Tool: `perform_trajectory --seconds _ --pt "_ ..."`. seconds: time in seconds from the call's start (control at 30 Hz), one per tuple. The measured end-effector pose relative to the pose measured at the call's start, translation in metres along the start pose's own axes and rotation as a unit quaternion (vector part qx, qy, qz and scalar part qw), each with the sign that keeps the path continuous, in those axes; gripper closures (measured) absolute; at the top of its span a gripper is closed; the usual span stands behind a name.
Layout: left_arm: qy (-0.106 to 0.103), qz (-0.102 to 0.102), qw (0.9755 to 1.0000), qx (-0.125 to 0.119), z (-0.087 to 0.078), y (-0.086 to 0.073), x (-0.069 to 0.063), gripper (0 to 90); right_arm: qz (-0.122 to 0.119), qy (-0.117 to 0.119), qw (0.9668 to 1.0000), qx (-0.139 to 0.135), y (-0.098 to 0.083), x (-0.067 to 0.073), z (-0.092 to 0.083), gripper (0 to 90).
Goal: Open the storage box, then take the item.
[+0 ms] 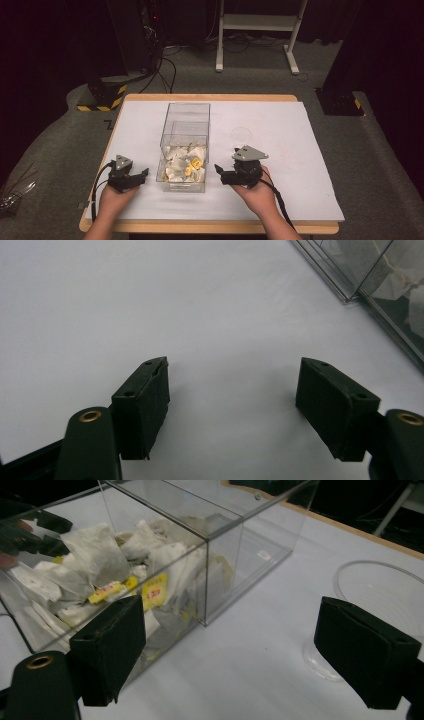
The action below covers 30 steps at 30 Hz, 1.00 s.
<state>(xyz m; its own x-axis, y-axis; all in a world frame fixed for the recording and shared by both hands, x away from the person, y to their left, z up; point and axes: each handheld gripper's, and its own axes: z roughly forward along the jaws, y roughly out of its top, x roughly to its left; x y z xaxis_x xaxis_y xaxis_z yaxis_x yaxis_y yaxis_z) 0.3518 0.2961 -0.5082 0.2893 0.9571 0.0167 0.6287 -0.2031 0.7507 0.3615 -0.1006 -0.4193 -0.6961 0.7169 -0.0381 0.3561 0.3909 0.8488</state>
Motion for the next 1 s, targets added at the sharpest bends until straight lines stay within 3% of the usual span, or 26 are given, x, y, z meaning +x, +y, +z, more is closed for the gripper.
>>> perform_trajectory --seconds 0.17,0.53,0.63,1.0 --pt "0.000 0.000 1.0000 0.000 0.000 0.000 0.000 29.7 -0.014 0.013 0.9998 -0.005 0.011 0.012 0.006 13.3" --pt "-0.005 -0.001 1.0000 0.002 0.001 0.001 0.001 29.4 -0.020 0.050 0.9985 -0.008 0.032 0.035 0.024 13.1" --pt "-0.005 -0.001 1.0000 0.001 0.001 0.001 0.001 29.3 -0.019 0.070 0.9974 -0.006 0.037 0.042 0.031 13.1" --pt "-0.004 0.000 1.0000 0.001 0.000 0.000 0.001 29.4 -0.051 0.091 0.9945 0.012 0.059 0.070 0.052 15.4"
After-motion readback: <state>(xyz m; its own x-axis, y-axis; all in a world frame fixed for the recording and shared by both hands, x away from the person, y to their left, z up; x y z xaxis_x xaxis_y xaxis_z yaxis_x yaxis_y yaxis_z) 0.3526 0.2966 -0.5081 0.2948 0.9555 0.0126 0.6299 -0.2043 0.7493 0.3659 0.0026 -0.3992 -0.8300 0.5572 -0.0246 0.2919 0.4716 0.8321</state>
